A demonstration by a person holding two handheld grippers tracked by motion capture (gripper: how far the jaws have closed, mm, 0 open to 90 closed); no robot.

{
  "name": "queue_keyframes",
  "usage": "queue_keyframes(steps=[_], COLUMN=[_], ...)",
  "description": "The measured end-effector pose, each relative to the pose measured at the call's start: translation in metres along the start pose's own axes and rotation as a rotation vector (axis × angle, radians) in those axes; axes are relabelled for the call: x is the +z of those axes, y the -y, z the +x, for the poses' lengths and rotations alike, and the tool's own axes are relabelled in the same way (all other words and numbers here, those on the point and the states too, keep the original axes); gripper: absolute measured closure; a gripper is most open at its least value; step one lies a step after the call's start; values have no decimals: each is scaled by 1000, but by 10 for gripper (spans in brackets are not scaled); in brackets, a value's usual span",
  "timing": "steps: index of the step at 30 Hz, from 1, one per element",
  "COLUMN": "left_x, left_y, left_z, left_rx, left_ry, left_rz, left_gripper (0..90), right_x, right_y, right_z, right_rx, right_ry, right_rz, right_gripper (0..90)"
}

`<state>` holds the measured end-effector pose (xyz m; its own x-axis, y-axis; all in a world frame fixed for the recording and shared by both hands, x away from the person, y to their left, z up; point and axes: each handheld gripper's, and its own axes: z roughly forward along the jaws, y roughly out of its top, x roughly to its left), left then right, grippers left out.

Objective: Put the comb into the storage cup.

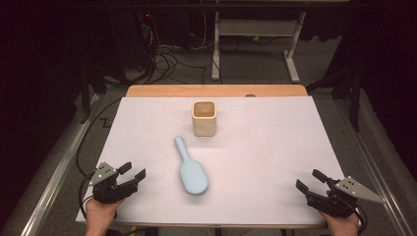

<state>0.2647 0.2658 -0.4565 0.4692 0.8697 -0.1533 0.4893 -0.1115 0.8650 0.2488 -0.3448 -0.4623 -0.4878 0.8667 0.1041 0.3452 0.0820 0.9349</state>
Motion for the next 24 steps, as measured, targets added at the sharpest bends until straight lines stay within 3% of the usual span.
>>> queue_keyframes(steps=[24], left_x=[13], left_y=[-9], left_z=[-14], left_rx=[38], left_ry=[35], left_rz=[-24], left_gripper=[361], right_x=[-3], right_y=[0], right_z=[0], right_rx=[10], right_ry=[-4], right_rz=[-12], right_gripper=[255])
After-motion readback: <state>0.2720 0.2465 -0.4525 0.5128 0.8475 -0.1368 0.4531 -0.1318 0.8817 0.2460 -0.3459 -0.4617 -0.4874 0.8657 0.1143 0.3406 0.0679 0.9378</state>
